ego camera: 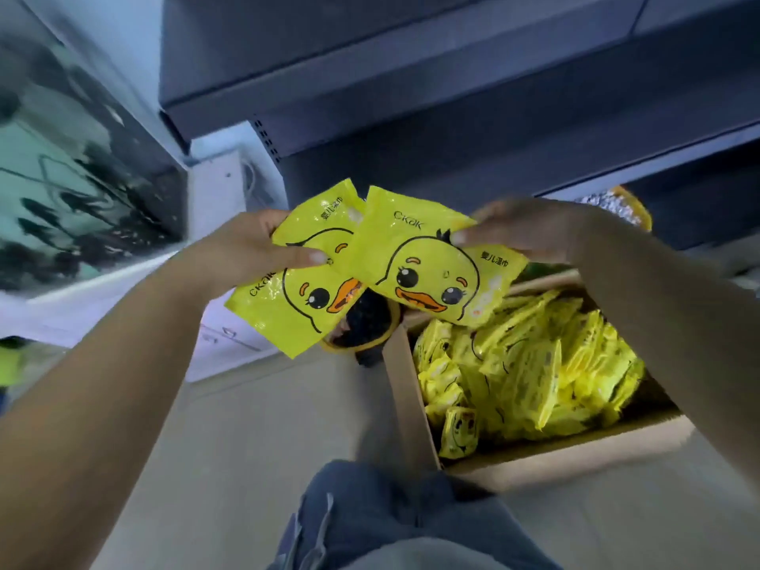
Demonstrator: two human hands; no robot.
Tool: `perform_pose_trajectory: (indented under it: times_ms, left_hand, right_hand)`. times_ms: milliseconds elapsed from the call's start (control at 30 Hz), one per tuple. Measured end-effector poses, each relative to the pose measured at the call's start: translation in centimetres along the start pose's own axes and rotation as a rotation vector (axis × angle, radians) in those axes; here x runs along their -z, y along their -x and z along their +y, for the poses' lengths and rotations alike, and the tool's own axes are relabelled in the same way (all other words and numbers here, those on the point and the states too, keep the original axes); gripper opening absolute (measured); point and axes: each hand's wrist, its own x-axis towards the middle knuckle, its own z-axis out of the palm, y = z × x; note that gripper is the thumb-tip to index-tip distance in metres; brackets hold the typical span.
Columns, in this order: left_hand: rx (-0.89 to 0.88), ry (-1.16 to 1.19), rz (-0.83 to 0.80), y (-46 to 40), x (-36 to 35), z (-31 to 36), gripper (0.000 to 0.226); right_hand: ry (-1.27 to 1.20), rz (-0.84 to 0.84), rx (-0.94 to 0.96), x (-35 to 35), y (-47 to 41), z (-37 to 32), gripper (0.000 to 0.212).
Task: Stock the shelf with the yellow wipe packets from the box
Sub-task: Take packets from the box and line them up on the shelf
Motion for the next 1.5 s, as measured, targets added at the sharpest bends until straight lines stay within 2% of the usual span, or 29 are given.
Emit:
perform_pose_trajectory:
  times_ms: [33,133,267,433,567,667,767,1000,1133,1233,1300,1500]
  left_hand:
    - [-0.017,-0.017,0.036,1.1,1.0,0.8,0.066]
    - [-0.083,-0.006,0.095,3.7,3.4,2.4,0.035]
    - [-0.136,-0.064,0.179,6.7,6.9,3.5,0.019]
    - [-0.188,-0.122,0.239,8.8,11.7,3.5,0.028]
    - [-0.216,-0.134,0.248,10.3,15.2,2.4,0.049]
    - [-0.231,-0.149,0.231,11.3,17.5,0.9,0.035]
    - [-0.235,-0.154,0.214,12.1,19.8,-0.6,0.061]
    - [-0.255,-0.187,0.241,11.4,23.7,-2.3,0.087]
    - [-0.281,-0.147,0.255,9.9,25.1,-2.4,0.080]
    - [-0.282,-0.154,0.262,7.5,25.1,-1.8,0.039]
    - [-0.290,-0.169,0.263,5.9,25.1,-0.9,0.028]
    - [-0.315,-0.213,0.284,-0.3,25.8,3.4,0.032]
  right_hand:
    - [0.005,0.016,0.029,0.5,0.4,-1.1,0.035]
    - [-0.034,0.042,0.056,1.8,1.9,-4.9,0.024]
    - [-0.016,0.065,0.125,2.5,3.6,-10.5,0.014]
    - [0.134,0.215,0.171,2.7,4.4,-16.6,0.026]
    - [0.105,0.224,0.168,0.9,3.6,-19.9,0.016]
    - [0.122,0.222,0.171,-0.8,2.7,-22.0,0.015]
    - [0.132,0.228,0.174,-2.6,1.8,-24.2,0.014]
    - [0.129,0.264,0.129,-4.2,0.6,-27.4,0.014]
    - [0.134,0.266,0.080,-3.5,-0.2,-28.4,0.014]
    - [0.179,0.305,0.067,-2.1,-1.2,-28.5,0.017]
    - [0.176,0.311,0.068,-1.0,-2.1,-28.2,0.015]
    - [0.163,0.324,0.084,4.6,-5.0,-27.0,0.016]
